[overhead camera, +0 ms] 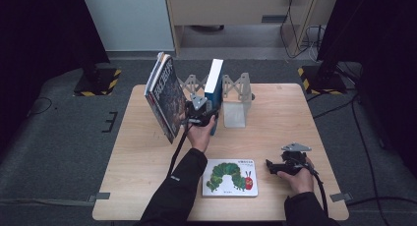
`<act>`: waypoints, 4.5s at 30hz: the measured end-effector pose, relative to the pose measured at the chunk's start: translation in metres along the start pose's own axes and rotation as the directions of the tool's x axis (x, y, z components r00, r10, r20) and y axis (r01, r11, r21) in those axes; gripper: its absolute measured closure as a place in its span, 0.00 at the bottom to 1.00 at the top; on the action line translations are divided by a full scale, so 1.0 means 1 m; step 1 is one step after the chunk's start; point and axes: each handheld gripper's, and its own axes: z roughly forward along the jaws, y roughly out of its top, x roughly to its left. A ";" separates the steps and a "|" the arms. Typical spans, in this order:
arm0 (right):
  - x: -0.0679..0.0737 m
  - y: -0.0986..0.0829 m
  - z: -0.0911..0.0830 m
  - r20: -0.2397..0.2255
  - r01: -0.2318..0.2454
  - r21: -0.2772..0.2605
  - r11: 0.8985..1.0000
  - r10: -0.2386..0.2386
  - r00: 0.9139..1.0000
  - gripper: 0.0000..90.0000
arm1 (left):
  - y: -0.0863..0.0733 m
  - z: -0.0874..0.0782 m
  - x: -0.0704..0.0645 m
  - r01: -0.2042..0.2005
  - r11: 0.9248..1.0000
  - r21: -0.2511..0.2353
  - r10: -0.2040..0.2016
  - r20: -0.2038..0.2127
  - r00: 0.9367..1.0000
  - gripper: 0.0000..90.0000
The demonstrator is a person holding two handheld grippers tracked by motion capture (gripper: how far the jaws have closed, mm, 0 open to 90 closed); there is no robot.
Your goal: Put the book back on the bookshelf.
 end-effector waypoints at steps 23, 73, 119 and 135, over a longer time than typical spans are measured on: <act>0.000 0.000 0.000 -0.002 0.003 -0.001 1.000 -0.003 1.000 0.04 | -0.001 0.009 -0.020 0.033 0.998 0.051 -0.034 0.023 0.999 0.59; 0.006 0.008 -0.006 0.007 -0.022 0.090 0.996 0.021 1.000 0.10 | -0.075 -0.099 0.016 -0.103 0.958 0.269 0.025 0.280 0.960 0.35; 0.089 0.015 -0.005 -0.254 0.001 0.067 0.998 0.016 0.967 0.27 | -0.138 -0.078 -0.001 -0.189 0.913 0.360 0.055 0.350 0.935 0.00; 0.087 0.019 -0.004 -0.294 -0.044 0.052 0.998 0.057 0.954 0.28 | -0.133 -0.086 -0.005 -0.087 0.909 0.407 -0.061 0.338 0.939 0.23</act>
